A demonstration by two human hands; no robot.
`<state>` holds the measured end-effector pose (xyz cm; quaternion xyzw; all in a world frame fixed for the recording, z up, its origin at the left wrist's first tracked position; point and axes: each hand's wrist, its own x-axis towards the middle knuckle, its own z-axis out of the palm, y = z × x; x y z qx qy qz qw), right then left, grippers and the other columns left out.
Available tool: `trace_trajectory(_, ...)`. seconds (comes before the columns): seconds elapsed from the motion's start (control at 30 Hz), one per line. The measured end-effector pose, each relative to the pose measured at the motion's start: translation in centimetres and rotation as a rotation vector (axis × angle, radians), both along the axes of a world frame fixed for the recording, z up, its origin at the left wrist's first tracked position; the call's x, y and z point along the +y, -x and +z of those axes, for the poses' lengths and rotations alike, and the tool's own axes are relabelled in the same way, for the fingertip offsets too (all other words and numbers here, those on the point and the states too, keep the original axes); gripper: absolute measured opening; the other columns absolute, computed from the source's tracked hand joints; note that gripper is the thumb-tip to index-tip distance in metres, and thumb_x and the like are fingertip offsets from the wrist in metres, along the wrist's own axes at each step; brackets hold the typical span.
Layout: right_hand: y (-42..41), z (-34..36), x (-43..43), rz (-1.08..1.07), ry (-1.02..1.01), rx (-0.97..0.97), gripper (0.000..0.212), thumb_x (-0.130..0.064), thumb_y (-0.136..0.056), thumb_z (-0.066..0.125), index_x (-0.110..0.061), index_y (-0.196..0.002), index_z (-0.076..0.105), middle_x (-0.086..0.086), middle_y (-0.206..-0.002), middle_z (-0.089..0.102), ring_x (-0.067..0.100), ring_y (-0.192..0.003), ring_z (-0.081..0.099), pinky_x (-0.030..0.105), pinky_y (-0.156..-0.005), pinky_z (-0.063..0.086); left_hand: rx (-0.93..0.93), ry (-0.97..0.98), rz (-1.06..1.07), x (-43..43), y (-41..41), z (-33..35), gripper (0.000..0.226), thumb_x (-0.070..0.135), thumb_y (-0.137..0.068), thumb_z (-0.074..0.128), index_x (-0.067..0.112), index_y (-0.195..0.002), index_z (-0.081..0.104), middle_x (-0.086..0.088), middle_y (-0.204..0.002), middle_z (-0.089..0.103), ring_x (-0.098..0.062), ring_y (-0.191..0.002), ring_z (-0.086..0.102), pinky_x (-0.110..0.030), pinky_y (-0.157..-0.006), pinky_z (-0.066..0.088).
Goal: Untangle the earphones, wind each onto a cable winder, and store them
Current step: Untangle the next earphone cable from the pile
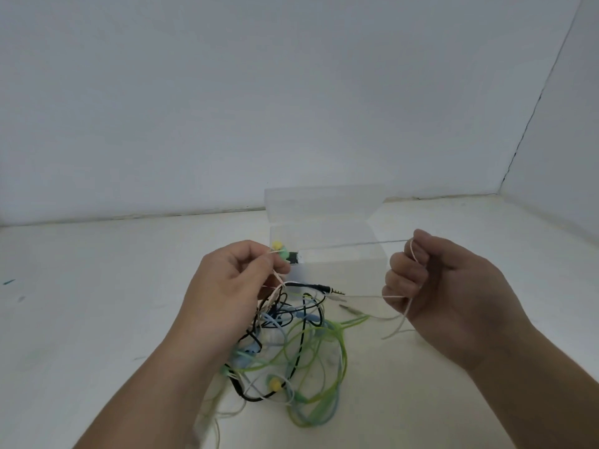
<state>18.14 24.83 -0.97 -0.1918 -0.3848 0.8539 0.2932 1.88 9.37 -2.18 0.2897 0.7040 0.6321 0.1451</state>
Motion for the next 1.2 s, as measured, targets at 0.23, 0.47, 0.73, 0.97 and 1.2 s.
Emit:
trace_trajectory(0.23,0.2,-0.8,0.2,-0.165,-0.245,-0.263,0.034,-0.014,-0.096,0.048,-0.017,-0.064,0.036,0.004,-0.060,0.028,0.018,-0.051,0.024,0.030,-0.051,0.022,-0.102,-0.056,-0.010,0.3,0.1,-0.3,0.030,0.015,-0.098,0.053,0.019,-0.069,0.061,-0.002,-0.059,0.057,-0.023,-0.069,0.055,-0.036,-0.067,0.042)
trace_trajectory(0.47,0.1,-0.4,0.1,-0.181,-0.196,-0.125,0.033,-0.016,-0.098,0.048,-0.015,-0.066,0.038,0.004,-0.060,0.032,0.019,-0.050,0.029,0.031,-0.053,0.024,0.184,0.142,-0.200,-0.7,-0.4,0.4,0.019,0.021,-0.069,0.087,0.028,-0.079,0.073,0.007,-0.055,0.043,-0.008,-0.049,0.038,-0.015,-0.048,0.035)
trace_trajectory(0.73,0.0,-0.3,0.1,-0.146,-0.234,-0.043,0.031,-0.019,-0.093,0.055,-0.015,-0.067,0.038,0.006,-0.064,0.036,0.019,-0.053,0.035,0.029,-0.052,0.031,0.426,0.300,-0.174,-0.2,-0.3,-0.2,0.011,0.032,-0.074,0.084,0.039,-0.071,0.076,0.026,-0.072,0.050,0.005,-0.069,0.052,-0.009,-0.059,0.035)
trace_trajectory(0.97,0.8,-1.5,-2.8,-0.100,-0.989,-0.417,0.022,-0.009,-0.074,0.083,0.000,-0.078,0.063,-0.003,-0.074,0.072,0.011,-0.064,0.064,0.023,-0.062,0.051,0.311,0.152,-0.204,0.0,-1.0,-0.1,0.018,0.021,-0.070,0.087,0.037,-0.071,0.079,0.017,-0.083,0.056,-0.001,-0.069,0.057,-0.011,-0.057,0.041)
trace_trajectory(1.2,1.4,-2.4,-3.5,-0.135,-1.050,-0.465,0.028,-0.013,-0.075,0.083,0.004,-0.076,0.061,0.021,-0.069,0.064,0.017,-0.058,0.056,0.031,-0.057,0.044,0.281,0.092,-0.272,0.1,-1.1,0.0,0.020,0.014,-0.073,0.084,0.034,-0.073,0.081,0.014,-0.090,0.065,-0.003,-0.077,0.064,-0.013,-0.061,0.046)
